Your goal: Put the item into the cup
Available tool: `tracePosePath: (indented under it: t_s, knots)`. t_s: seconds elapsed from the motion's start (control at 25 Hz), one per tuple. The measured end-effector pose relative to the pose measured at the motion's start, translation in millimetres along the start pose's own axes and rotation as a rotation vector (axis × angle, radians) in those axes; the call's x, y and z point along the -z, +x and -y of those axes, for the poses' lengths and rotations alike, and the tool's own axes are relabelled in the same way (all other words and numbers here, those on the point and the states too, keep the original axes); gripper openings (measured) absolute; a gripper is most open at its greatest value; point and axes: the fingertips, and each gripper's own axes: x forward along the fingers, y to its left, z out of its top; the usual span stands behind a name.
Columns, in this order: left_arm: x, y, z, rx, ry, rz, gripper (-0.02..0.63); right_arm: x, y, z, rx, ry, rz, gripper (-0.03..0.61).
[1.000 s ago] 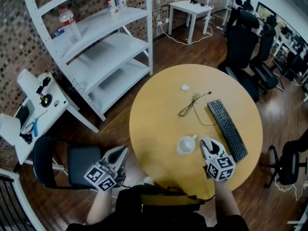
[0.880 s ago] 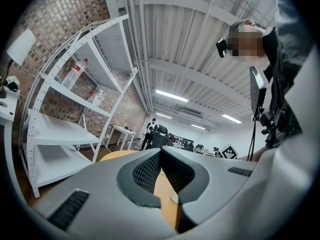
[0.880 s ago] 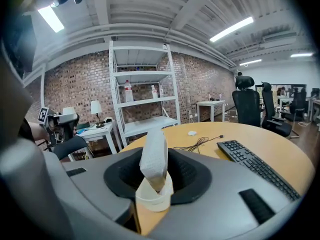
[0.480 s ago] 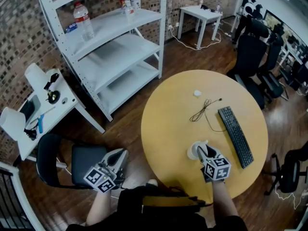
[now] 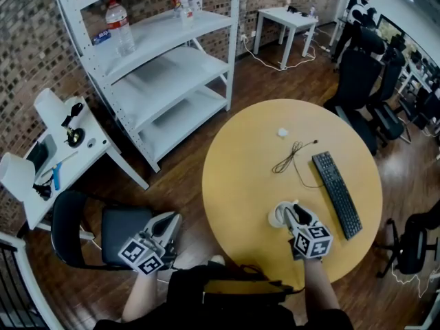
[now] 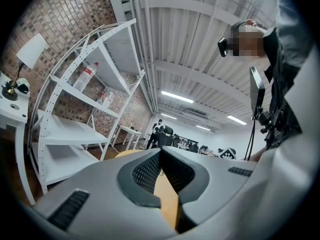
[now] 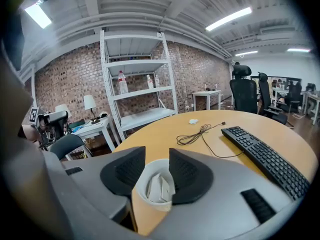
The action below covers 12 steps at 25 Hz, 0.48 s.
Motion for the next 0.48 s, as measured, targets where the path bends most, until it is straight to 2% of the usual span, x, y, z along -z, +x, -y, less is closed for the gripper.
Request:
tracePosePath:
  t_s: [0.2,0.4,0.48]
  knots:
    - [1.0,18.5,9.6,0.044,0.008,-0.01,-0.005,-22.6,-35.4,17.8,0.059,0.012,0.127,0.153]
    - [5.5,51.5,36.7,0.117,0.017,-0.018,-0.005,-22.9,-89.2,51.7,0.136,0.054,0.187,0.153]
    - [10.3,63.8,50.9,0.144,0.018,-0.027,-0.005,-19.1,-113.2,64.1,0.172,0.083,0.222,0.115]
